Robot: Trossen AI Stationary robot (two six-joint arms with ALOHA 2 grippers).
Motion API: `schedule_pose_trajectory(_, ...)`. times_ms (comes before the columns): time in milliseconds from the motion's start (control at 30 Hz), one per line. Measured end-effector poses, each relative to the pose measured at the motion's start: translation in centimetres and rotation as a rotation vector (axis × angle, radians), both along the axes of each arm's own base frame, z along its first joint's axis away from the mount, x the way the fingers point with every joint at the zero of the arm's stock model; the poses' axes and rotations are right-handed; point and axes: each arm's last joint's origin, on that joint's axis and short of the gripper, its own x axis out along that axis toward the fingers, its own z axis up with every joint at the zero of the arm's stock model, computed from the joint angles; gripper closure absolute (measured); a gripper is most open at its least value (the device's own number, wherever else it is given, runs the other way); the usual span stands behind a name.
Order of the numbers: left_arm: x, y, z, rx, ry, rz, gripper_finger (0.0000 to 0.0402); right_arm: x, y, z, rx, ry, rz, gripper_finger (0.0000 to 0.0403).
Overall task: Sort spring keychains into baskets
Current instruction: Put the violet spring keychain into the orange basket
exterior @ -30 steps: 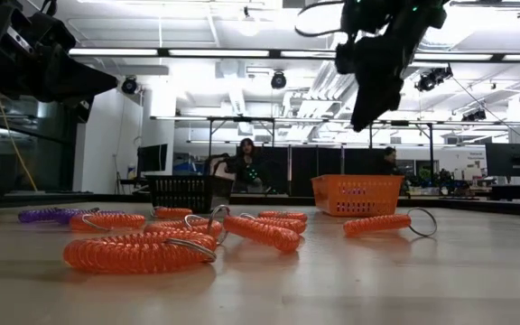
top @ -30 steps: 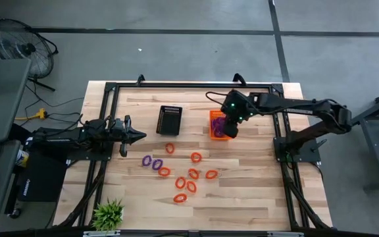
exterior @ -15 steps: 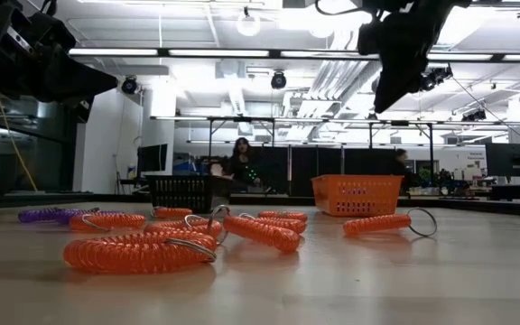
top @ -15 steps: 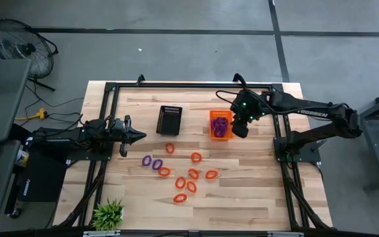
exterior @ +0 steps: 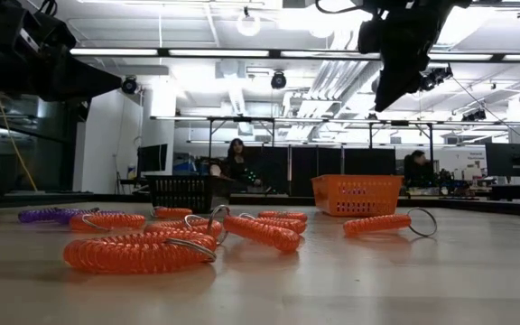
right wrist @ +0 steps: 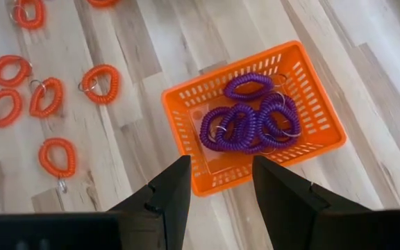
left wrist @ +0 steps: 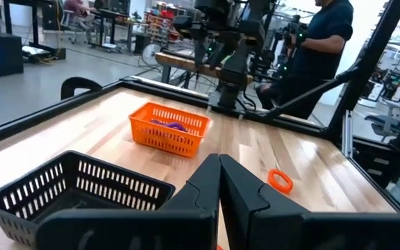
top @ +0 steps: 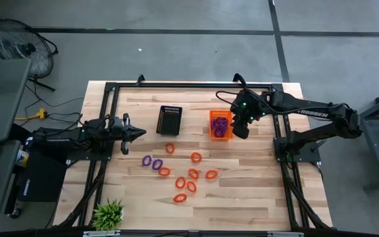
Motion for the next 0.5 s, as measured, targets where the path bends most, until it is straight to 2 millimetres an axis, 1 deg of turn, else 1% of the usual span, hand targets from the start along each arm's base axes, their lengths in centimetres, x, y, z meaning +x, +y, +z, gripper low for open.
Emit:
schedule_pose_trajectory(133,0.0,0.1,0.1,-0.001,-0.006,0.048,0.0401,0.2,0.6,0.0,-0.004,0.000,0.038,0.0254)
schedule_pose_trajectory(400,0.0,0.1,0.1,-0.003,-0.007,0.017,0.0401,0.5,1.9,0.0,0.017,0.000,0.043,0.0254)
schedule_pose_trajectory(500,0.0,0.1,0.0,-0.090,-0.019,0.049,0.0401,0.6,2.3,0.0,0.020,0.001,0.036,0.0254)
